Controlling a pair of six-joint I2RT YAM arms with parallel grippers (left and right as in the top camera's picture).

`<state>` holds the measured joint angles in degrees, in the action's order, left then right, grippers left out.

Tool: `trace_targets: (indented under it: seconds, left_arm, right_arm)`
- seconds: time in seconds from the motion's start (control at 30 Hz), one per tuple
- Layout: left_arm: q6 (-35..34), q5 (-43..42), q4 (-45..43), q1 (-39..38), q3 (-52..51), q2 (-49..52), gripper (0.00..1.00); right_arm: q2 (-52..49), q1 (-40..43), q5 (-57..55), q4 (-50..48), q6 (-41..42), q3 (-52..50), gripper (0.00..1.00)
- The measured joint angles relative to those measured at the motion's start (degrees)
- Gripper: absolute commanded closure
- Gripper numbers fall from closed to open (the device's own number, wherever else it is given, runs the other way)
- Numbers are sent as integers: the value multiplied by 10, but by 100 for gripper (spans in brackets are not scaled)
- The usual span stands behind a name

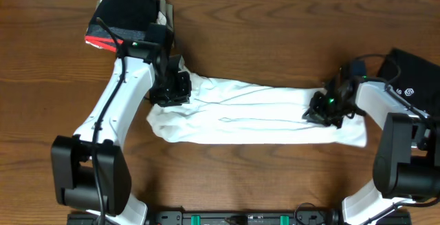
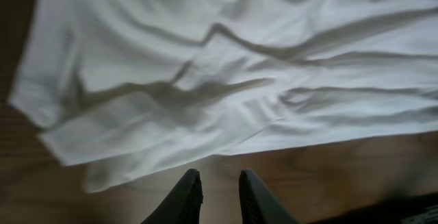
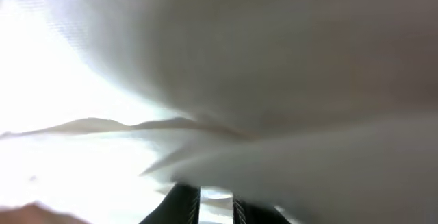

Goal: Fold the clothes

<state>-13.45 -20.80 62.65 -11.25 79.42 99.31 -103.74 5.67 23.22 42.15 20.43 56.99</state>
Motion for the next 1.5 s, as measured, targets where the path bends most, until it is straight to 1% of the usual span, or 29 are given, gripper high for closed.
trace_targets:
  seconds: [0.13,0.2,0.3,0.47,0.5,0.53,0.57,0.6,0.63,0.7,0.77,0.9,1.03,1.33,1.5]
  left_arm:
    - [0,0,2,0,0,0,78]
    - [0,0,2,0,0,0,77]
    - [0,0,2,0,0,0,77]
    - [0,0,1,-2,0,0,77]
    - [0,0,-1,-3,0,0,77]
    - [0,0,-2,-5,0,0,77]
    - [0,0,-1,-9,0,0,77]
    - [0,0,-1,-12,0,0,77]
    - [0,0,-1,-15,0,1,77]
    - [2,0,-3,-21,0,5,68]
    - [1,0,-10,-23,0,17,65]
    - [0,0,-33,-23,0,52,66]
    - [0,0,-55,-17,0,99,71]
    - [1,0,-52,26,0,175,73]
    - [7,1,-38,39,0,182,74]
  right_arm:
    - [0,14,-48,31,-8,52,84]
    - [0,16,-64,71,-20,96,80]
    - [-1,16,-73,124,-31,145,80]
    - [-1,16,-81,230,-45,237,70]
    - [-1,16,-81,247,-45,250,65]
    - [0,17,-83,263,-46,263,51]
    - [0,17,-86,273,-43,269,32]
    - [0,19,-90,284,-44,273,1]
    - [1,22,-96,292,-45,275,1]
    - [1,33,-116,307,-45,274,1]
    - [1,53,-130,309,-44,270,1]
    - [1,97,-148,309,-44,246,1]
    - [1,129,-153,307,-44,220,1]
    - [1,133,-152,285,-44,193,1]
    - [1,133,-152,279,-44,187,1]
